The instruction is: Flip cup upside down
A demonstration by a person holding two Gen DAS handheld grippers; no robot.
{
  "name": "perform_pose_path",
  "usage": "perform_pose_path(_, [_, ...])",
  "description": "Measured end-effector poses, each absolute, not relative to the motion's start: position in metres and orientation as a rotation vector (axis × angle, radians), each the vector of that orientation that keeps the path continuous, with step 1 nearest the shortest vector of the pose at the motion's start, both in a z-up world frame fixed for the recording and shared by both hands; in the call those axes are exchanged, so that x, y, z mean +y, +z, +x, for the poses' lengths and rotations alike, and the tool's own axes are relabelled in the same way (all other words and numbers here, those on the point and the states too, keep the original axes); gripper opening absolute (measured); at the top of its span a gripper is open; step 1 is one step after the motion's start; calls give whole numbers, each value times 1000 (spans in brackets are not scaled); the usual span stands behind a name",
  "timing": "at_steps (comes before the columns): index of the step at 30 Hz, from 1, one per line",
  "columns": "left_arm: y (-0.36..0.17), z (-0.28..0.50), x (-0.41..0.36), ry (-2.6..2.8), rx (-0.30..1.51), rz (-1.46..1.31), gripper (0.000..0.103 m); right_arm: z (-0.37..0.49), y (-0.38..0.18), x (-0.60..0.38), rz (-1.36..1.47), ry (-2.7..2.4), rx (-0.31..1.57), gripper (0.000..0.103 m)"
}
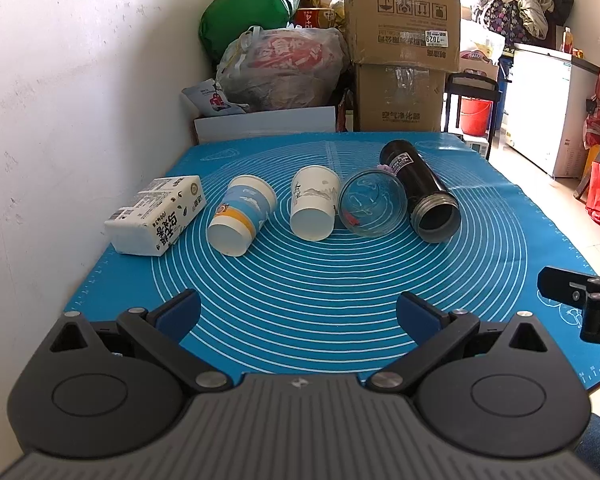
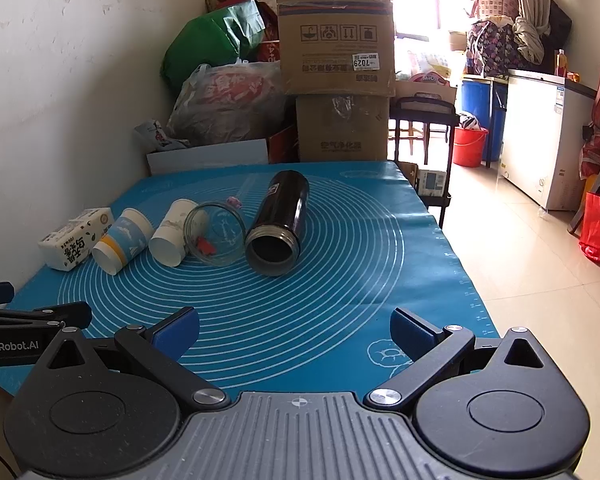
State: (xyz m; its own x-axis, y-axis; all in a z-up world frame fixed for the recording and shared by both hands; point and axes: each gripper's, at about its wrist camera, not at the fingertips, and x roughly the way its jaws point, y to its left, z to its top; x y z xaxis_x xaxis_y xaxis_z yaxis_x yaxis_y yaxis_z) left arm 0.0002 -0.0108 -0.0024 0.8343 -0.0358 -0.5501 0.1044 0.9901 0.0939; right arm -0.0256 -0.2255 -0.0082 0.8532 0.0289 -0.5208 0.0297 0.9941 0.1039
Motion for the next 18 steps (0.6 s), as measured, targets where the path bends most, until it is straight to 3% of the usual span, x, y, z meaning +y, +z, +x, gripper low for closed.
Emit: perform_pose_path(18, [9,38,-12,-53,497,91,102,-8,-2,-238,102,-10,519,103])
